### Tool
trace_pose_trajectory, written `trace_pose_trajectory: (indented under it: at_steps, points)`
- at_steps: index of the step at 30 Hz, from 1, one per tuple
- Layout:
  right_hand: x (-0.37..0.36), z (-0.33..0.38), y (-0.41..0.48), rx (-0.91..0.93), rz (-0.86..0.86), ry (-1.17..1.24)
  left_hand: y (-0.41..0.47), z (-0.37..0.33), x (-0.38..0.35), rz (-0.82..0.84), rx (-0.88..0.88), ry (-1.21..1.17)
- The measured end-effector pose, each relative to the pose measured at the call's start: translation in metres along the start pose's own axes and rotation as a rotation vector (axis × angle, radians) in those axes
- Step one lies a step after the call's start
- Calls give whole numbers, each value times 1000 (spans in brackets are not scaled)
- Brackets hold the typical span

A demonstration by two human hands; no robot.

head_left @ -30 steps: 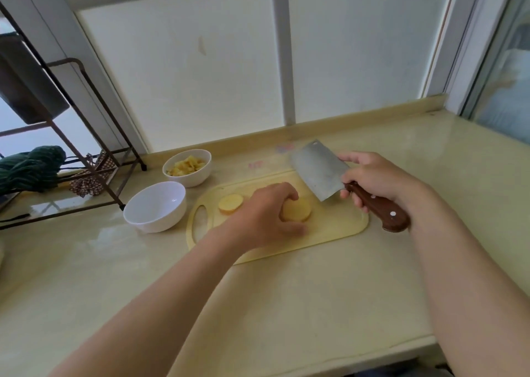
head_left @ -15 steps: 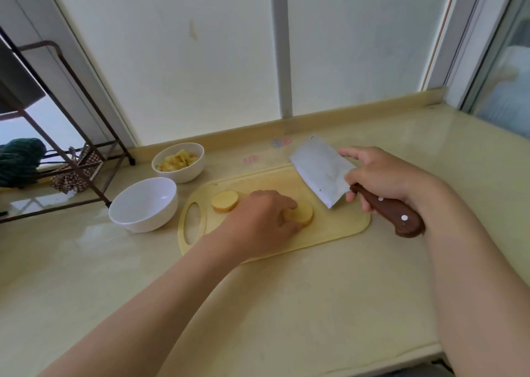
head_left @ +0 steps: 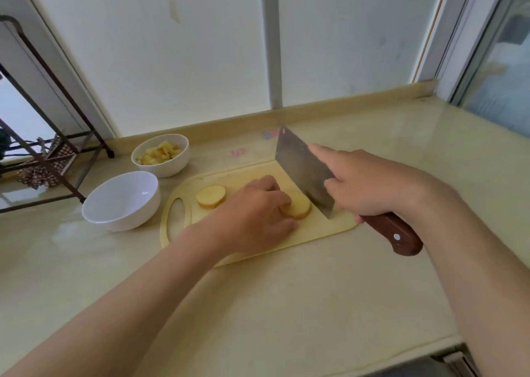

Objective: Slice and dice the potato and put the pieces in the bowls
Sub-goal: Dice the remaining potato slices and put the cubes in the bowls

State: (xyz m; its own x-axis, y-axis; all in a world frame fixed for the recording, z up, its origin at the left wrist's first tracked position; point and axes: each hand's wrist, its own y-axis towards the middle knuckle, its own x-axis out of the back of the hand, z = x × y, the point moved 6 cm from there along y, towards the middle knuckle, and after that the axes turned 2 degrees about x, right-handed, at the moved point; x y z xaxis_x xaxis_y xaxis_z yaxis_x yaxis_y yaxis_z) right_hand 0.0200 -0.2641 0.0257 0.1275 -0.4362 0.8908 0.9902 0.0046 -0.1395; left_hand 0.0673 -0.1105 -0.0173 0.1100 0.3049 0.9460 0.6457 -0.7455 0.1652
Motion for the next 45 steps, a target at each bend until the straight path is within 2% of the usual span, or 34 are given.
trace_pose_trajectory:
  at_steps: [2, 6, 15, 22, 29, 39, 45]
  points:
    - [0, 5, -4, 11, -9, -29, -4, 3, 2, -38, -97, -67]
    - [-1, 13, -3, 35, -7, -30, -3, -7, -2, -66, -251, -51]
    - [3, 10, -8, -9, 14, -13, 1, -3, -7, -108, -356, -58]
    - [2, 17, -18, -54, 32, -70, 2, -2, -7, -107, -373, -55]
    - [5, 22, -24, -58, 82, -151, 4, -2, -8, -150, -304, -79]
    - [4, 31, -14, -64, 211, -450, 7, 0, -11, -214, -211, -89]
    - [7, 24, -19, -65, 224, -455, 5, 2, -13, -226, -221, -93]
